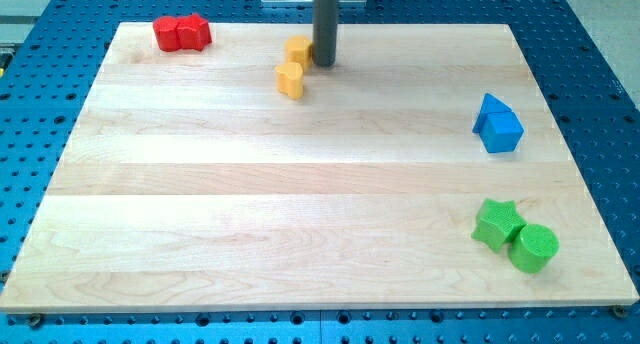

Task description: Move the red blocks slightly to the right

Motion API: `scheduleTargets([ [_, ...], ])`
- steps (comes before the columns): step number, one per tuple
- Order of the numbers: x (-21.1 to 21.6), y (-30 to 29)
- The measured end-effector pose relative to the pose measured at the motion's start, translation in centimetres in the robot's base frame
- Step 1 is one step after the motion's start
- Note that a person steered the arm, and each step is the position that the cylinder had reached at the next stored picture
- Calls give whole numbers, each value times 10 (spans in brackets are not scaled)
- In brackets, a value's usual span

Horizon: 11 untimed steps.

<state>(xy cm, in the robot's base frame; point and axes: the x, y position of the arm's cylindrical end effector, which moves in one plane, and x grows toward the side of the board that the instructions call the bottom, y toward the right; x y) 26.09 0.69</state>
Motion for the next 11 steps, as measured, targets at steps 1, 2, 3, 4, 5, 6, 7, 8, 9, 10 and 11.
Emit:
scheduleTargets([
  [1, -44, -18],
  [2, -18, -58],
  [3, -4, -67],
  [4, 25, -138],
  [5, 36, -248],
  [6, -20, -293],
  [7, -43, -269],
  [8, -38, -227],
  [9, -51, -221],
  [10, -52, -185],
  [11, -53, -148],
])
